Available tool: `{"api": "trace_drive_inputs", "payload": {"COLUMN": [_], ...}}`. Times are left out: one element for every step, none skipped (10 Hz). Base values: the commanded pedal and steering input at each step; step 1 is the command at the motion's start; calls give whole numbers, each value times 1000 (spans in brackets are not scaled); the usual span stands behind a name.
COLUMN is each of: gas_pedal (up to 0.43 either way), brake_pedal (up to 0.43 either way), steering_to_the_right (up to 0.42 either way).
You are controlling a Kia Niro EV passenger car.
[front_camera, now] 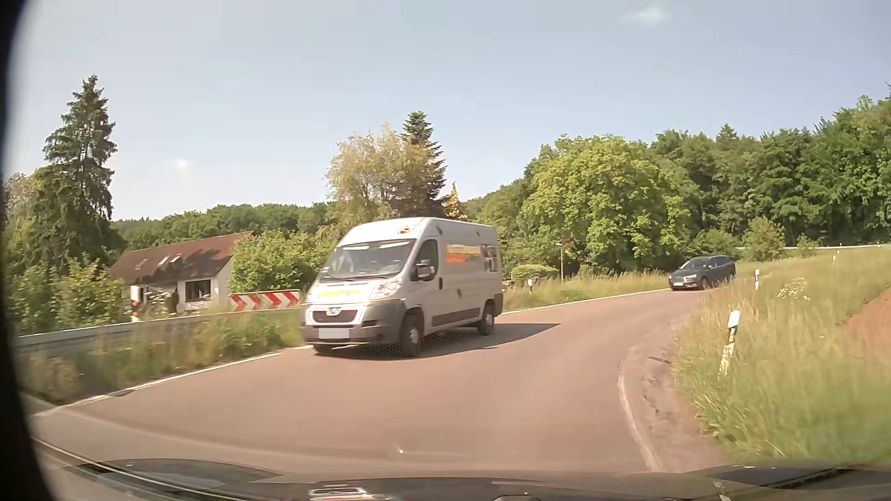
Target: Follow the waypoints while adhering to traffic rules and regulations
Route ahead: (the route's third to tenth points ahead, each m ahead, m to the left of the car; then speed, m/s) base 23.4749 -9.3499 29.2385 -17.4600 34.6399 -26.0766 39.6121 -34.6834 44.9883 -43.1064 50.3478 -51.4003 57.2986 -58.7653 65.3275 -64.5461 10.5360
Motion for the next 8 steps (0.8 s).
{"api": "trace_drive_inputs", "payload": {"gas_pedal": [110, 118, 118, 130, 138, 150, 177, 220], "brake_pedal": [0, 0, 0, 0, 0, 0, 0, 0], "steering_to_the_right": [106, 115, 127, 137, 152, 165, 173, 177]}}
